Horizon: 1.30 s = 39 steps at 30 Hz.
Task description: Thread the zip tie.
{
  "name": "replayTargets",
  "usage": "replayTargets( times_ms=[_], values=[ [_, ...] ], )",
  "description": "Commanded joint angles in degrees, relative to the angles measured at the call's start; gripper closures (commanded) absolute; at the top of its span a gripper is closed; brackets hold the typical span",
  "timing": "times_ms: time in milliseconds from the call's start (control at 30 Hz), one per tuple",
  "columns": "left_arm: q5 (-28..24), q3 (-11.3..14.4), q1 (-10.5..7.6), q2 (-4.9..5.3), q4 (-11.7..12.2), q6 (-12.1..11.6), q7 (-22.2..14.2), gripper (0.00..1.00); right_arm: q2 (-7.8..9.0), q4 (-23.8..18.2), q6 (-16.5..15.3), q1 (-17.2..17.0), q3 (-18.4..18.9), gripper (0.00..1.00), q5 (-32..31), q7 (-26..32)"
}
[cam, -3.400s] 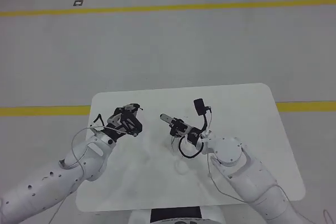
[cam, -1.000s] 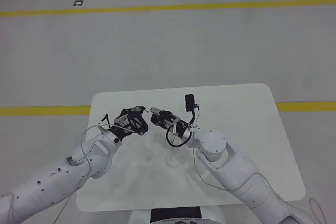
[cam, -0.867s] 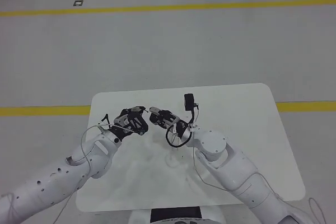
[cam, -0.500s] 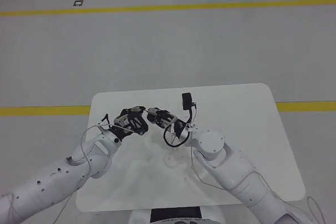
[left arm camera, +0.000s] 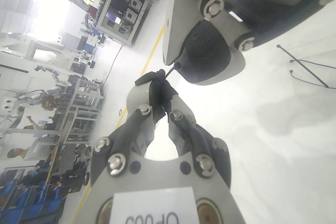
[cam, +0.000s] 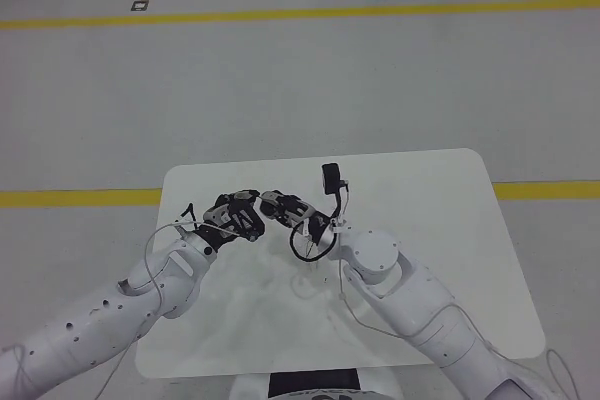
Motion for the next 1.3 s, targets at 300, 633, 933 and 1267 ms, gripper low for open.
replayTargets(
  times_ms=[300, 633, 933, 1267],
  values=[
    [0.0, 0.0, 0.00, 0.00, 0.0, 0.0, 0.0, 1.00, -0.59, 0.8, 0.8, 0.5, -0.1, 0.99, -0.2, 0.3],
    [0.0, 0.0, 0.00, 0.00, 0.0, 0.0, 0.0, 0.69, -1.02, 1.1, 0.9, 0.3, 0.4, 1.00, 0.0, 0.0],
    [0.0, 0.0, 0.00, 0.00, 0.0, 0.0, 0.0, 0.00, -0.84, 0.7, 0.5, -1.2, 2.5, 1.00, 0.1, 0.5],
    [-7.6, -2.7, 1.22, -0.02, 1.9, -5.2, 2.6, 0.00, 0.70, -1.7, -0.4, -5.0, 8.0, 1.00, -2.9, 4.0]
  ],
)
